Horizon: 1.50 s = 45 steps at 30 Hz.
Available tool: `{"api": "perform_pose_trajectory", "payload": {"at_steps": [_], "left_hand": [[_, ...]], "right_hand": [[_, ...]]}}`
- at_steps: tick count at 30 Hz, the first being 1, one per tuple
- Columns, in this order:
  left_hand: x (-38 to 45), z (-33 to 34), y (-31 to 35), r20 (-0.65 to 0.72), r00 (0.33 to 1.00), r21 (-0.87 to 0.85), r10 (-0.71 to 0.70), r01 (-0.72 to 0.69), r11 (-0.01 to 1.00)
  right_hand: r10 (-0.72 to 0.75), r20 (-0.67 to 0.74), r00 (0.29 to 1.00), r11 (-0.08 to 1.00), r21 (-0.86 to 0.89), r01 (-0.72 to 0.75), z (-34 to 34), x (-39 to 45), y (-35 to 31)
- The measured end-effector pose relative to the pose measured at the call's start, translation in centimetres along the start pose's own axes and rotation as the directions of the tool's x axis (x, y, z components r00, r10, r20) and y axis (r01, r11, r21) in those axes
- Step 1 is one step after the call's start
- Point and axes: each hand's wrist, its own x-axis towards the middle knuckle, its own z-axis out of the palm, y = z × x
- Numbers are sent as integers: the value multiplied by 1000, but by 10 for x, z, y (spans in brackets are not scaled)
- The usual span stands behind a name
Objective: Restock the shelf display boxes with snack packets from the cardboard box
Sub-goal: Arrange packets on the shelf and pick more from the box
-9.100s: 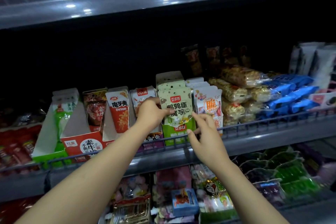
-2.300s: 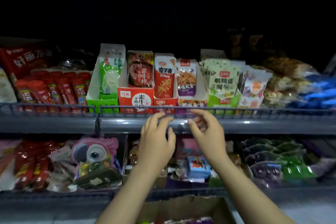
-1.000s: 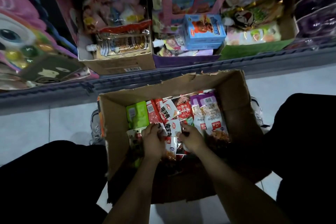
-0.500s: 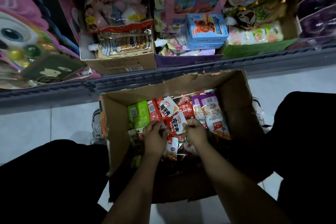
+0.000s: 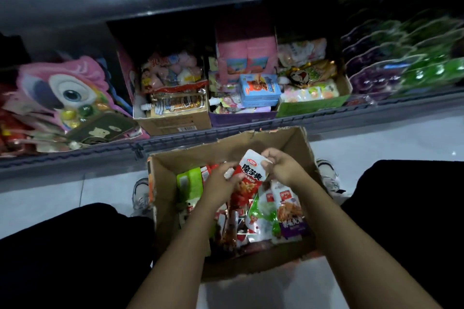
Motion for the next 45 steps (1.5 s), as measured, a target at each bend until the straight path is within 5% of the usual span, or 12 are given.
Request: {"api": "perform_pose_trajectory", "payload": {"at_steps": [10, 18, 29, 37, 41, 45], "left_hand": [[-41, -63, 131, 146, 985, -139, 90, -70, 988], [-86, -140, 224, 25, 944, -7, 329, -329, 944], [-89, -195, 262, -206, 881, -185, 427, -464, 866], [-78, -221, 264, -506, 590, 77, 629, -695, 715], [-51, -232, 251, -534, 396, 525, 748, -538, 660], [-36, -236, 247, -461, 361, 689, 811, -430, 583]], "right_hand": [[-256, -218, 942, 967, -46, 252, -60, -56, -117], [-423, -151, 893, 906, -36, 423, -82, -107, -227], [-587, -119, 801, 746, -463, 478, -80, -106, -342], [-686, -127, 717, 661, -520, 541, -72, -82, -401], [-778, -193, 598, 563, -636, 528, -75, -66, -430], [-835, -237, 497, 502, -699, 510, -80, -51, -458]]}}
